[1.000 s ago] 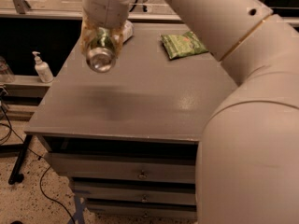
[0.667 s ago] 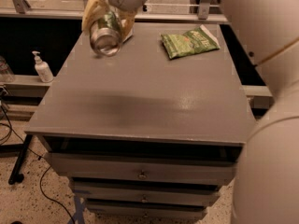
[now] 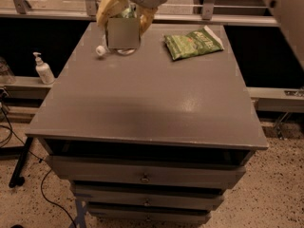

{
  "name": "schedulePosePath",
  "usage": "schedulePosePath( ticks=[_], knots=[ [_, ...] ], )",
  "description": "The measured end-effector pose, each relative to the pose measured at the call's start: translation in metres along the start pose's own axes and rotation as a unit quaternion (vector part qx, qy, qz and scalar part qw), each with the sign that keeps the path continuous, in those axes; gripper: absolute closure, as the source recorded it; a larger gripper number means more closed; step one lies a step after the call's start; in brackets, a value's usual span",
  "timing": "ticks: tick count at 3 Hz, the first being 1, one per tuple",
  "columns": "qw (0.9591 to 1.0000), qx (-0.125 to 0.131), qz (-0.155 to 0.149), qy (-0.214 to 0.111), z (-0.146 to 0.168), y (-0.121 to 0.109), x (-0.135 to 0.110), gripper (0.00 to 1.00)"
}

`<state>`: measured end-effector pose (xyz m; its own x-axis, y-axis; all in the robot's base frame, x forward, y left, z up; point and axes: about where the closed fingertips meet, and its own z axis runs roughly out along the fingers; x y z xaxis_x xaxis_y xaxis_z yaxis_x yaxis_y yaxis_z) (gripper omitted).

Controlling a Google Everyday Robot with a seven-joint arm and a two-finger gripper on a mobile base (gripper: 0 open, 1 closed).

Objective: Place green can upright

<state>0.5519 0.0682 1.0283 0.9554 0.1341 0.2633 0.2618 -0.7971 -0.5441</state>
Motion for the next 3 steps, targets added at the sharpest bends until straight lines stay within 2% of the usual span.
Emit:
schedulePosePath(
  ticks=[1, 2, 3],
  knots=[
    [0.9941, -0.009, -0.093, 0.056, -0.003, -0.004, -0.027, 1.00],
    [0.9837, 0.032, -0.147, 0.099, 0.011, 0.006, -0.032, 1.00],
    [0.9612, 0.128, -0.170, 0.175, 0.010, 0.016, 0.008, 1.00]
  ],
)
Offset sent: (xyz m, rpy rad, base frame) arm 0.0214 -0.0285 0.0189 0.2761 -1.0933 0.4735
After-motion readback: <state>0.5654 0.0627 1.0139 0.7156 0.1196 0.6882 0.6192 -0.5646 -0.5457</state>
